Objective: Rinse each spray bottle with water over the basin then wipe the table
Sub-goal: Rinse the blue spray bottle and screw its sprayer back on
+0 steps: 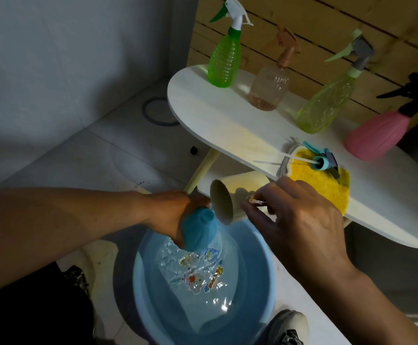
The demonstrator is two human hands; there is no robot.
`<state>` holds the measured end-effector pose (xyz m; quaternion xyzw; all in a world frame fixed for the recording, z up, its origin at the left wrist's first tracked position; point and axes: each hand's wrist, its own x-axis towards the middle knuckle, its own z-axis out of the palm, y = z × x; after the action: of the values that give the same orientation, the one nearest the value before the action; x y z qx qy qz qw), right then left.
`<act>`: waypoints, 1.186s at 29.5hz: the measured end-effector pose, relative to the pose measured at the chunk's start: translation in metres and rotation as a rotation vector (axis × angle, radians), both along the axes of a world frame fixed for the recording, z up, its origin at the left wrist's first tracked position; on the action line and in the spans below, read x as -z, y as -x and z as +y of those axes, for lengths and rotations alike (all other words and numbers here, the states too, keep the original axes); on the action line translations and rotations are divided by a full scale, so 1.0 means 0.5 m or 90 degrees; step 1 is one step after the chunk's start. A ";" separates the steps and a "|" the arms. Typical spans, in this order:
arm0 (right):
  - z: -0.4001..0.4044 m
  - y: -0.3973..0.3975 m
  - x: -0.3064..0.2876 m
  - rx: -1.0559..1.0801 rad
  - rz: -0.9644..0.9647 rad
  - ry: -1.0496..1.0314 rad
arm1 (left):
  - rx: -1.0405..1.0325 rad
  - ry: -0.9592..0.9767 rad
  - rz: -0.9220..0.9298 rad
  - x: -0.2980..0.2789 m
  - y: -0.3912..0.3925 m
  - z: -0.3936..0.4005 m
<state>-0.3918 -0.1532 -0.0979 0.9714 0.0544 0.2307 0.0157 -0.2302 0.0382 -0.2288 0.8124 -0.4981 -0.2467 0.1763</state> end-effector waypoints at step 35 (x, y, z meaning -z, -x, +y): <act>-0.032 -0.024 0.068 0.207 0.138 -0.295 | -0.038 -0.034 0.070 0.004 0.014 0.028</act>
<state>-0.3796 -0.1693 -0.1319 0.9640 -0.1548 0.1265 -0.1753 -0.2372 0.0524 -0.2309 0.8166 -0.4565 -0.2985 0.1891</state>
